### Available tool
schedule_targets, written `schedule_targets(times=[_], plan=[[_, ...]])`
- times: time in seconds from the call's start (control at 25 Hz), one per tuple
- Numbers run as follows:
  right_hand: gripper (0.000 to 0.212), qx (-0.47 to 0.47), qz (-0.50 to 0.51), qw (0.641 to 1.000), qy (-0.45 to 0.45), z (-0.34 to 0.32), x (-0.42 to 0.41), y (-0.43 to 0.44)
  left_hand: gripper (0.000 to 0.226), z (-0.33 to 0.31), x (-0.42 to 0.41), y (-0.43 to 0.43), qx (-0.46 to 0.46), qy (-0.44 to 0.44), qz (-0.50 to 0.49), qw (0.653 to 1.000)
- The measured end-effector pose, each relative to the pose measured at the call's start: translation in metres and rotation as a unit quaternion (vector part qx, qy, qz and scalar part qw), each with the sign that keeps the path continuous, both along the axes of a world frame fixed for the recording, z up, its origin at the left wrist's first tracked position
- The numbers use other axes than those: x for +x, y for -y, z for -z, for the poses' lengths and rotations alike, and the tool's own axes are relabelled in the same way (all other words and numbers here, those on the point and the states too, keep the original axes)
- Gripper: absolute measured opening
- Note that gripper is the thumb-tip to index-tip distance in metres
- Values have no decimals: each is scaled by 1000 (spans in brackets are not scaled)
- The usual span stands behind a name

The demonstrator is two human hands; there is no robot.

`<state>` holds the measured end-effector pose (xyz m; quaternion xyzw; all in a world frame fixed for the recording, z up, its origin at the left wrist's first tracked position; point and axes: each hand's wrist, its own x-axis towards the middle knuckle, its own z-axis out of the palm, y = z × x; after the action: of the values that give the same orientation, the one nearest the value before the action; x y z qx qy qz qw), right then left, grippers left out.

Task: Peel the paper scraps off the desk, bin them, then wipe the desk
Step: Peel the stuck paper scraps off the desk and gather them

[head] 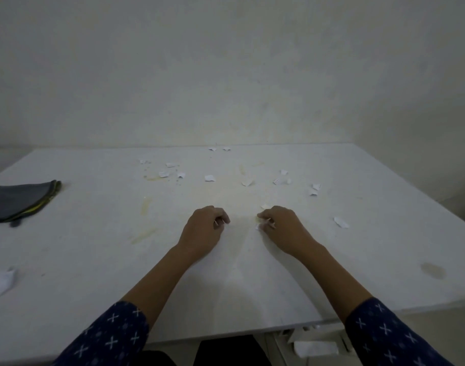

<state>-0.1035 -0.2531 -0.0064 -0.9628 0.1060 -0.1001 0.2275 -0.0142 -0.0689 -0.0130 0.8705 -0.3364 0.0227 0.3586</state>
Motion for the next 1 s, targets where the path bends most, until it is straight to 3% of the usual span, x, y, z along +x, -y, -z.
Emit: schedule_targets(times=[0.16, 0.32, 0.6, 0.84, 1.0], plan=[[10, 3, 6, 1000, -8, 0, 12, 0, 18, -9, -4, 1, -78, -38, -35, 996], [9, 109, 32, 992, 46, -13, 17, -9, 12, -16, -4, -7, -104, -64, -50, 991], [21, 389, -56, 919, 33, -33, 19, -67, 16, -25, -2, -64, -142, -105, -84, 981], [18, 439, -115, 889, -58, -30, 43, -137, 14, -34, -3, -145, -120, -101, -127, 979], [16, 519, -128, 843, -64, -28, 63, -193, 13, -39, 0, -211, -107, -73, -173, 976]])
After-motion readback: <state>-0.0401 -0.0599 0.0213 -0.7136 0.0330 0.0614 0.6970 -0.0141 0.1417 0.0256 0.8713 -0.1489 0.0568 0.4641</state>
